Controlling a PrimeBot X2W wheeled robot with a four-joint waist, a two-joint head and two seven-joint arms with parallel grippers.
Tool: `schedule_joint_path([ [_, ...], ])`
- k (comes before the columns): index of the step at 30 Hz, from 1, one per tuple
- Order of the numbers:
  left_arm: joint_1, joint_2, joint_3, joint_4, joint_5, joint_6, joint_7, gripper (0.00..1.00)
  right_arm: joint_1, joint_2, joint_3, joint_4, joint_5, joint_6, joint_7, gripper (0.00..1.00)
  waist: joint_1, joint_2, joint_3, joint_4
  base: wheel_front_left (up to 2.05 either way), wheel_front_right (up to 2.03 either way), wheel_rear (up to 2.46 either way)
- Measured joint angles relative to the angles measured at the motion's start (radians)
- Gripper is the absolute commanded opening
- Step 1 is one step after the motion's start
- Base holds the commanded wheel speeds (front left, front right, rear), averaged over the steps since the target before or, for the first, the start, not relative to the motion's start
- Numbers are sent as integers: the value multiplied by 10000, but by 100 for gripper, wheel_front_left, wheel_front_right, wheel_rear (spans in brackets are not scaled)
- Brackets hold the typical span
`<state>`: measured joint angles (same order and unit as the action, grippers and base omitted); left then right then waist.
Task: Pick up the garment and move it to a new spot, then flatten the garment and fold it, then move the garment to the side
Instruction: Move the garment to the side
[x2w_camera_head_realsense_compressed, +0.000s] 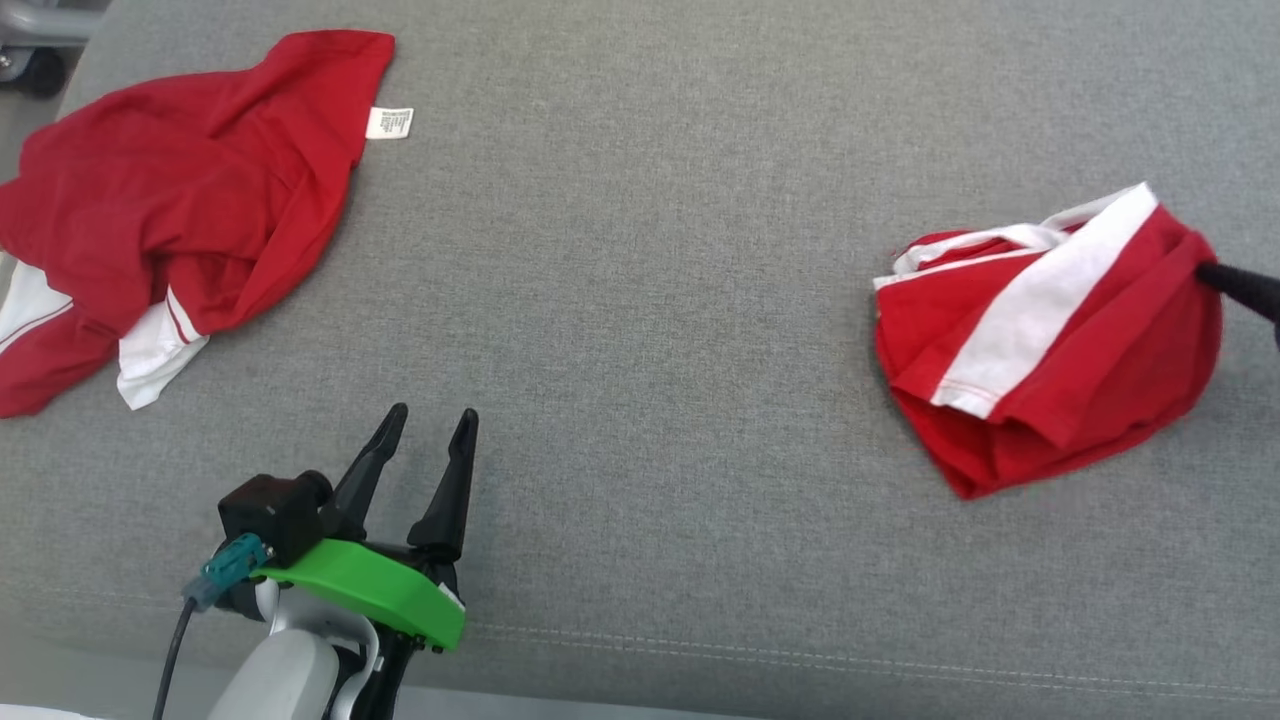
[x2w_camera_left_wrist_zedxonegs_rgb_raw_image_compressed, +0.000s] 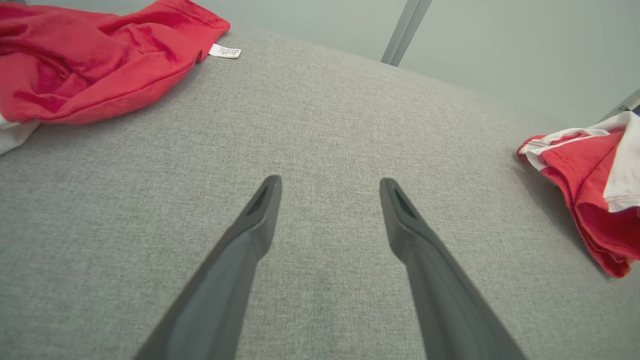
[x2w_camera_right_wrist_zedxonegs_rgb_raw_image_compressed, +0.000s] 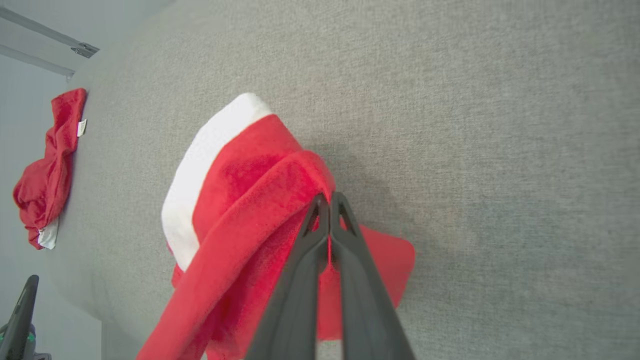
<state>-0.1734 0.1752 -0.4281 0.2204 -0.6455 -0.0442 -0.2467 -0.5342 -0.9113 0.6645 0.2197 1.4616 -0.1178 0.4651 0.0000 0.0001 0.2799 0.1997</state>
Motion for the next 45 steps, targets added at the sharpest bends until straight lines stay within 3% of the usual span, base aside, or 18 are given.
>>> schedule_joint_path([
  [9,-247,288,-42,-305,245,-10,230,100,-863,-773,-723,1164,-198,-84,-219,0,0,0,830,-144,0,0,0],
  [17,-571,330,-35,-688,355,-8,360,100,-1791,-1030,-1350,2518,-1078,-82,-1266,0,0,0,1657,-290,0,0,0],
  [33,-829,685,343,-1149,430,150,474,100,-2986,102,-1965,5191,-1904,-82,-2936,0,0,0,2907,-622,0,0,0],
  [45,-919,715,391,-1567,431,196,464,100,-3870,148,-2098,6075,-3049,-82,-4320,0,0,0,3129,-675,0,0,0],
])
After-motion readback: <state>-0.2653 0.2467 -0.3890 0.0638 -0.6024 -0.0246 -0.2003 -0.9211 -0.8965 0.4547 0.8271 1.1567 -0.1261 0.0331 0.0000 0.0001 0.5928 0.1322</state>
